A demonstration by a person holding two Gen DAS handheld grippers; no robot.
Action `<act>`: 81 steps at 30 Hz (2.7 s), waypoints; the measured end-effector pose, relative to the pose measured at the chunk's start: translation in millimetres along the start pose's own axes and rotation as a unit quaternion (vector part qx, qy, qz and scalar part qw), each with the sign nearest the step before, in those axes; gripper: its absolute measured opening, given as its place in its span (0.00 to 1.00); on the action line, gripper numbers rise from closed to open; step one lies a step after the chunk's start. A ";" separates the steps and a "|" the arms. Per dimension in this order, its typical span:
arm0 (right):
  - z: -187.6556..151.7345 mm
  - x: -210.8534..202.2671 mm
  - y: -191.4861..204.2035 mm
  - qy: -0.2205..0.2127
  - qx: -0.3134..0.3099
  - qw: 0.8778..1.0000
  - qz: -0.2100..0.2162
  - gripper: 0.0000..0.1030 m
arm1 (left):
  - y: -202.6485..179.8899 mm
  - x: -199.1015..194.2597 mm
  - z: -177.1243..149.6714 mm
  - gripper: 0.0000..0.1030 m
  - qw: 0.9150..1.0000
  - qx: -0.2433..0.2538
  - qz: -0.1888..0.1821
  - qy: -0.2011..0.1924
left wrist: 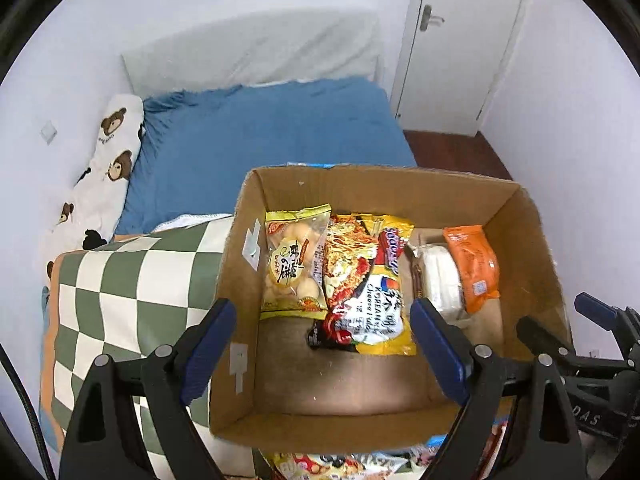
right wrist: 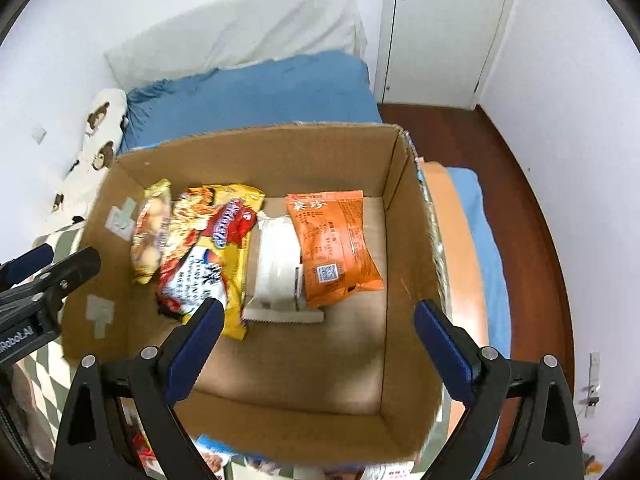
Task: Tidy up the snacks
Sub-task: 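Lower both packets into the cardboard box and open both tools, then grasp the orange-red packet with left tool while right tool grasps red-white spicy strip pack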
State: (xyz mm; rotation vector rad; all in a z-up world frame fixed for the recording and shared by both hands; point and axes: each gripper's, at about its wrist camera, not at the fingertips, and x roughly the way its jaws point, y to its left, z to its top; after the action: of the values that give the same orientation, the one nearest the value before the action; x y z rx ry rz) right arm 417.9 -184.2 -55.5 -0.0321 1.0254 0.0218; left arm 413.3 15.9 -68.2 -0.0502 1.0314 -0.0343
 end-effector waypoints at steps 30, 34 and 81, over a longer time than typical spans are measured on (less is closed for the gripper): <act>-135.8 -103.0 -11.8 0.006 0.067 0.997 0.044 0.95 | 47.7 -74.2 -146.3 0.86 0.999 -0.026 0.018 0.020; -179.2 -54.5 -35.4 0.077 0.115 0.990 0.040 0.95 | 74.2 -33.3 -183.3 0.86 0.995 -0.021 0.038 0.093; -280.1 57.8 -13.7 0.243 0.062 0.968 0.018 0.58 | 32.5 83.1 -235.5 0.83 0.948 0.219 0.012 0.232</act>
State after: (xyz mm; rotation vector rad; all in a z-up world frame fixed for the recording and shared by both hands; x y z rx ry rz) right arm 209.1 -208.0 -249.9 0.1002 1.5161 -0.0194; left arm 253.9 38.0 -262.0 0.3923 1.4734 -0.2630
